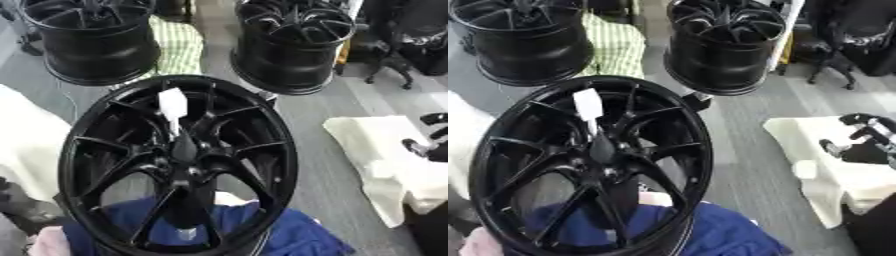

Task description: Pull the pin out of the wheel hub.

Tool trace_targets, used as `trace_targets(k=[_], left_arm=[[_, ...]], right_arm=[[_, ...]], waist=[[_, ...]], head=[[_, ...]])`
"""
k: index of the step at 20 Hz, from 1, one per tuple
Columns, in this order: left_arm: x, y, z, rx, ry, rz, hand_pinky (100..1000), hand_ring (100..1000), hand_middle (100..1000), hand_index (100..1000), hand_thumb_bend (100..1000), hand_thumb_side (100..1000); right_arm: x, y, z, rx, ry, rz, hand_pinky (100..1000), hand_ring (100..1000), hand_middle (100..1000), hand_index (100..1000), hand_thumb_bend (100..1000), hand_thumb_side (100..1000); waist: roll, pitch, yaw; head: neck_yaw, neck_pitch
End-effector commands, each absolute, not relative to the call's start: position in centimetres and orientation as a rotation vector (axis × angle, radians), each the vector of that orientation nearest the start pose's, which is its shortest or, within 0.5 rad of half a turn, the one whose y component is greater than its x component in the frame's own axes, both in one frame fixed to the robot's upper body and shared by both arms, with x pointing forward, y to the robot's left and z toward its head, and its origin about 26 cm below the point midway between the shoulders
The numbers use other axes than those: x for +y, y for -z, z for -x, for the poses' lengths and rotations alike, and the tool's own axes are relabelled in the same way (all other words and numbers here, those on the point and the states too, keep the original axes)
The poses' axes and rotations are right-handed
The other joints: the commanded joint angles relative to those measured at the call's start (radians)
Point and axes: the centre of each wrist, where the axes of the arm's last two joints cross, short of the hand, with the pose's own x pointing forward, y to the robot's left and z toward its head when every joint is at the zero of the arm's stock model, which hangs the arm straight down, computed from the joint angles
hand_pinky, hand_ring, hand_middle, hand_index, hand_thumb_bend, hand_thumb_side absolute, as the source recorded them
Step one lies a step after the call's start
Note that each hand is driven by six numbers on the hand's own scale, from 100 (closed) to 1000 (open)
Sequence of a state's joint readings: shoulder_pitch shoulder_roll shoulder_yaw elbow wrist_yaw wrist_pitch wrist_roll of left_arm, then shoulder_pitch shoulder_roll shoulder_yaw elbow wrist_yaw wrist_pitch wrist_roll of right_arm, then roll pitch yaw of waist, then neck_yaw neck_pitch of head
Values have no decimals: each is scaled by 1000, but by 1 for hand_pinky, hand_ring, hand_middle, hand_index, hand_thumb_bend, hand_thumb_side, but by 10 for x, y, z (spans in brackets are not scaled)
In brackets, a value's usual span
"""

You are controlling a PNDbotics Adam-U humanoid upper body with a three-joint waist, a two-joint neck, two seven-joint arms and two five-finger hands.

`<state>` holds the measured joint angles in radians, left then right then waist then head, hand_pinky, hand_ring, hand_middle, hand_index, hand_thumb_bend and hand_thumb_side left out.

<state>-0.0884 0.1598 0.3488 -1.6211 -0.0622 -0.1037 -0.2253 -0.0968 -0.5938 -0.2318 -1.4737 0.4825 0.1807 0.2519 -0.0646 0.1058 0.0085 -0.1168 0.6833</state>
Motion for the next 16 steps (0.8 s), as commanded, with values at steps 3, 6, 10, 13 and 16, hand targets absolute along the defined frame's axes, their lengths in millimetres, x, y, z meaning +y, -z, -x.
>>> trace_targets(k=[3,6,10,13,16], left_arm=[[363,-52,-286,-1805,161,-280,585,630,549,882,221,669],[362,-51,-286,-1802,166,-273,585,631,549,882,218,671],[361,-51,-286,-1803,167,-268,587,633,551,880,214,676],[361,-52,-286,-1807,168,-264,587,634,552,880,212,676],[360,-53,-286,-1811,168,-261,587,635,552,879,208,678]], right_arm=[[-447,-96,-260,-1211,-513,956,687,791,909,896,382,419],[-439,-87,-239,-1249,-427,952,651,751,858,876,368,400],[-426,-80,-232,-1340,-311,927,585,652,791,840,359,327],[-412,-75,-232,-1443,-220,887,570,629,775,832,357,313],[-399,-69,-234,-1532,-151,843,562,620,767,828,354,307]], waist=[[1,-15,11],[1,-18,19],[3,-18,20],[7,-18,21],[10,-18,22]], head=[[-20,5],[-27,10],[-26,10],[-23,7],[-24,6]])
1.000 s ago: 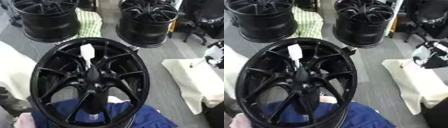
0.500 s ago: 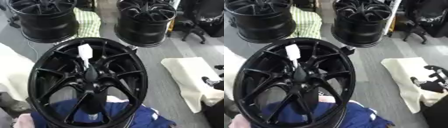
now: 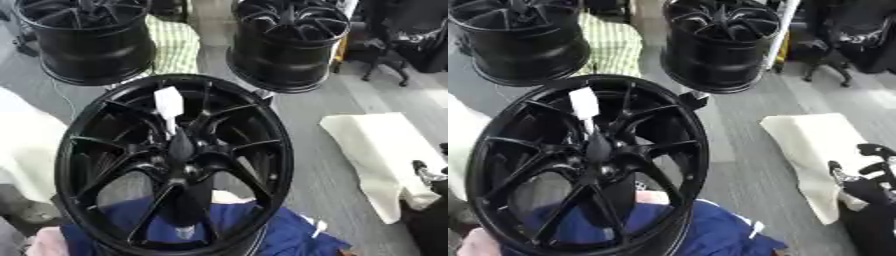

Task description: Pull the pin out of the wheel hub.

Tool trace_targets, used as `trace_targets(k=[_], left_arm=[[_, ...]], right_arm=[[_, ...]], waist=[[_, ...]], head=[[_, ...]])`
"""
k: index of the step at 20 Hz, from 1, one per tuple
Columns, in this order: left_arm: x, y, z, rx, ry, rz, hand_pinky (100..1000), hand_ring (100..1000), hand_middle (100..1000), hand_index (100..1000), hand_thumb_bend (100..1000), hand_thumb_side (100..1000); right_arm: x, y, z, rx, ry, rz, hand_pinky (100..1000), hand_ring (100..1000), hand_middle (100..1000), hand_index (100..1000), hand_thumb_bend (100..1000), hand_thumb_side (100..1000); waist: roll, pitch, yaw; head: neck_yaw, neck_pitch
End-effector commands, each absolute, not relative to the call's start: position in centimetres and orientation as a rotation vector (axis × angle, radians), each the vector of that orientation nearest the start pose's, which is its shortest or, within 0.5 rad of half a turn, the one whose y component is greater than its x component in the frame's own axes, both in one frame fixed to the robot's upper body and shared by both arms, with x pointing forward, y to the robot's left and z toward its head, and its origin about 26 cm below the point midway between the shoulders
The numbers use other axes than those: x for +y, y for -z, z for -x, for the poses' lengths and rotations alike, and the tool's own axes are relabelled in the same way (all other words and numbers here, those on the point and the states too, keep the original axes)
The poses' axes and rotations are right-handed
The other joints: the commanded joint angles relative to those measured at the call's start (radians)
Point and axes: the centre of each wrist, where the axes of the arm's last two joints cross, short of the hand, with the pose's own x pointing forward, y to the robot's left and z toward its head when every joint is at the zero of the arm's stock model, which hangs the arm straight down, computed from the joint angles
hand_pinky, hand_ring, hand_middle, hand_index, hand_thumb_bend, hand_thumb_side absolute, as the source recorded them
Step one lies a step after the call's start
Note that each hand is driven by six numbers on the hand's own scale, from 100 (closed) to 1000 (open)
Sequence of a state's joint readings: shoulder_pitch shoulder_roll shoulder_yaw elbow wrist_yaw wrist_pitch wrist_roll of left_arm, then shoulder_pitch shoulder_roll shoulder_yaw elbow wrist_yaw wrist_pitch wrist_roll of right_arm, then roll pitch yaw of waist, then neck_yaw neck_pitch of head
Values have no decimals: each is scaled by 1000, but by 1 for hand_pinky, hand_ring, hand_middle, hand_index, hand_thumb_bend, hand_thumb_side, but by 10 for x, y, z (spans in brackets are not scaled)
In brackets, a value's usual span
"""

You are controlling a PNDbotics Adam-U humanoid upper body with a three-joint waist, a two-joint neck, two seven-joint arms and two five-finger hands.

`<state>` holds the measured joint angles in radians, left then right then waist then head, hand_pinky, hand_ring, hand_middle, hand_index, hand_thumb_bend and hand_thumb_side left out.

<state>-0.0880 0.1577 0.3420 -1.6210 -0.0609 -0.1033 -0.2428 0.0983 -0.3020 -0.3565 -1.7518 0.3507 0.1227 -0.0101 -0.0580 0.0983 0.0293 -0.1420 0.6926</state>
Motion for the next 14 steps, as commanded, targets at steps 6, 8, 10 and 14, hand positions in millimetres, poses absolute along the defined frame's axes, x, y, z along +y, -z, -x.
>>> trace_targets(k=[6,8,10,14], left_arm=[[359,-54,-287,-1813,168,-251,587,637,553,875,189,687],[358,-54,-287,-1813,171,-247,587,639,555,875,189,687],[358,-54,-287,-1816,170,-245,587,639,555,874,184,687],[357,-54,-287,-1814,174,-241,588,640,555,874,178,688]], right_arm=[[-373,-55,-245,-1689,-2,739,540,582,715,808,349,268],[-368,-50,-249,-1723,37,711,539,579,710,807,347,262],[-364,-47,-251,-1754,75,690,537,575,704,806,346,259],[-355,-39,-256,-1787,141,677,534,569,696,803,336,250]], waist=[[7,-10,-1],[8,-11,0],[10,-10,-1],[11,-12,1]], head=[[1,-3],[1,-5],[2,-9],[-1,-6]])
